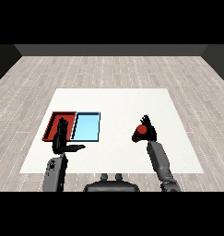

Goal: Pick the red can and put it in the red box

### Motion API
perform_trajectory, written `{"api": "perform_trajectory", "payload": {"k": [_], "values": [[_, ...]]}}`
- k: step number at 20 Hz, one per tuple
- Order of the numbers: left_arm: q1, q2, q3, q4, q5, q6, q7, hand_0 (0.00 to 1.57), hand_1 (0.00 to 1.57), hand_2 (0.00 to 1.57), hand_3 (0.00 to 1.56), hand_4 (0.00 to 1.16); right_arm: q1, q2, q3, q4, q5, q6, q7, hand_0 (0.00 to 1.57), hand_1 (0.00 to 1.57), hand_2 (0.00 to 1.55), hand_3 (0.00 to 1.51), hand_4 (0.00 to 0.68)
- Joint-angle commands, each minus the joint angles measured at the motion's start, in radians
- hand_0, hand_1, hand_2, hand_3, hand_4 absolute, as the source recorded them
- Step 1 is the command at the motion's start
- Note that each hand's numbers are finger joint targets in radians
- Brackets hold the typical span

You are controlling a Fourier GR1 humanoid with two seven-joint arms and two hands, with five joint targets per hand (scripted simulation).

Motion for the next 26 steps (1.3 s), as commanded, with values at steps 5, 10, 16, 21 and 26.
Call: {"api": "perform_trajectory", "payload": {"k": [5, 10, 16, 21, 26], "values": [[-0.083, 0.037, 0.055, 0.056, 0.027, -0.007, 0.016, 0.0, 0.0, 0.0, 0.0, 0.0, -0.085, -0.033, -0.022, 0.154, 0.004, 0.04, -0.062, 0.0, 0.0, 0.0, 0.0, 0.0], [0.035, -0.022, -0.025, -0.022, -0.011, 0.006, -0.004, 0.0, 0.0, 0.0, 0.0, 0.0, -0.034, 0.009, 0.025, -0.02, 0.003, -0.033, 0.059, 0.0, 0.0, 0.0, 0.0, 0.0], [0.024, 0.037, 0.043, -0.007, 0.031, -0.039, -0.014, 0.0, 0.0, 0.0, 0.0, 0.0, 0.037, 0.03, 0.033, 0.009, 0.024, -0.05, -0.009, 0.81, 0.81, 0.92, 0.8, 0.0], [0.002, -0.016, -0.011, 0.004, -0.032, 0.024, -0.015, 0.0, 0.0, 0.0, 0.0, 0.0, -0.127, -0.001, 0.002, 0.191, 0.077, -0.134, -0.052, 1.49, 1.49, 1.47, 1.44, 0.663], [-0.012, -0.015, -0.011, 0.015, -0.026, 0.02, -0.008, 0.0, 0.0, 0.0, 0.0, 0.0, -0.076, -0.009, 0.035, 0.08, 0.103, -0.156, -0.03, 1.48, 1.48, 1.46, 1.43, 0.664]]}}
